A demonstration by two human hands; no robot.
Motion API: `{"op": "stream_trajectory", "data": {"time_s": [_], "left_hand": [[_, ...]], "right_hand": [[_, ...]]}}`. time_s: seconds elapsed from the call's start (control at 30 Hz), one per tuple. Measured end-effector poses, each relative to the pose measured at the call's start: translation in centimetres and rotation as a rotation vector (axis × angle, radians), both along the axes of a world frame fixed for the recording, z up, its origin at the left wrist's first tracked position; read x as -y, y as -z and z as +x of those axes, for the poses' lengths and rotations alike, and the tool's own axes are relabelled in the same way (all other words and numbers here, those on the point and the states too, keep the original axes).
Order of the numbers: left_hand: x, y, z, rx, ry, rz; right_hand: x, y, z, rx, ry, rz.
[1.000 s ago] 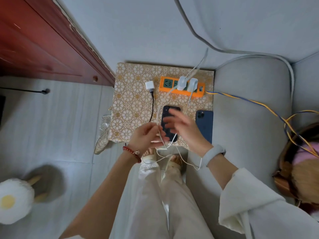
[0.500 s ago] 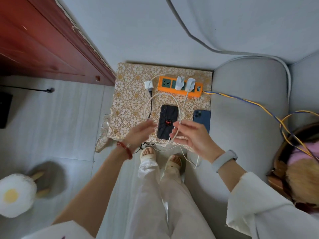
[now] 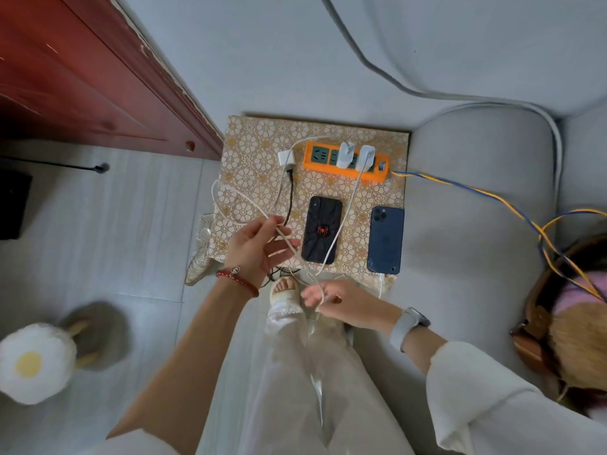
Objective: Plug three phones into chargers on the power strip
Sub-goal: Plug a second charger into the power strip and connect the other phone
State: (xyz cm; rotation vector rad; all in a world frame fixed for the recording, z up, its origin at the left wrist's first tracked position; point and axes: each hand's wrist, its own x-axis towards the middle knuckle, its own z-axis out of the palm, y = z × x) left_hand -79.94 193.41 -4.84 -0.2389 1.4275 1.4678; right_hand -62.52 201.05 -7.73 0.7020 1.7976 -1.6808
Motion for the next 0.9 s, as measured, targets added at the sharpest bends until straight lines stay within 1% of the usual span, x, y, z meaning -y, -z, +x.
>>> {"op": "stream_trajectory", "data": {"time_s": [0.03,0.07,0.1,0.17,0.2,0.23,0.27,0.33,0.37,0.4,0.47,0.57,0.63,0.67,0.7,0.77,0.8,0.83,0.9], "left_hand": [[0.1,0.1,-0.4,-0.012,-0.036,-0.019],[0.4,0.3,-0.8,-0.049,-0.06,-0.061],[0.7,0.5,-1.2,-0.106,-0.069,-0.126],[1.6,1.3,-1.7,-0.228,-0.045,-0.279],[2.0,1.7,-1.8,-0.265,-0.012,-0.339],[2.3,2.2,-1.7,-0.283,0.042,-0.38],[2.5,2.6,-1.4,-0.291,0.113,-0.411],[2.7,3.6,-0.4,-0.305,0.277,-0.471],[2.7,4.1,0.3,-0.326,0.356,-0.51],[2.7,4.7,0.8,-0.358,0.423,-0.553],[3.0,5.8,1.8,-0.395,0.499,-0.637],[3.7,6.8,2.6,-0.394,0.519,-0.697],[4.2,7.2,2.8,-0.404,0.55,-0.707],[4.3,7.4,2.7,-0.42,0.6,-0.718],[4.4,7.6,2.7,-0.448,0.669,-0.738],[4.5,8.0,2.6,-0.531,0.781,-0.815],[4.5,8.1,2.6,-0.578,0.774,-0.857],[4.3,8.0,2.7,-0.634,0.722,-0.887],[3.7,7.6,2.7,-0.798,0.555,-0.872]], "right_hand": [[0.2,0.2,0.1,0.02,-0.008,0.017],[0.2,0.5,0.4,0.029,-0.006,0.085],[-0.1,0.8,0.8,0.042,-0.004,0.22],[-1.1,1.7,2.0,0.104,0.015,0.573],[-1.7,1.8,2.6,0.156,0.027,0.682],[-2.1,1.8,2.9,0.21,0.028,0.725],[-2.4,1.7,3.0,0.263,0.016,0.707],[-2.9,1.2,2.5,0.345,-0.011,0.595],[-3.1,1.1,2.0,0.342,0.03,0.539],[-3.2,1.1,1.4,0.3,0.133,0.477],[-3.5,0.7,-0.1,0.184,0.457,0.279],[-3.9,0.3,-2.4,0.119,0.875,-0.127],[-4.0,0.3,-4.1,0.093,1.059,-0.363],[-4.0,0.5,-5.1,0.091,1.125,-0.419],[-3.9,0.8,-6.0,0.092,1.181,-0.431],[-3.7,2.2,-7.5,0.092,1.241,-0.336],[-3.5,2.8,-8.0,0.102,1.22,-0.243],[-3.3,3.7,-8.2,0.125,1.168,-0.123],[-3.2,5.1,-8.0,0.167,1.013,0.15]]}}
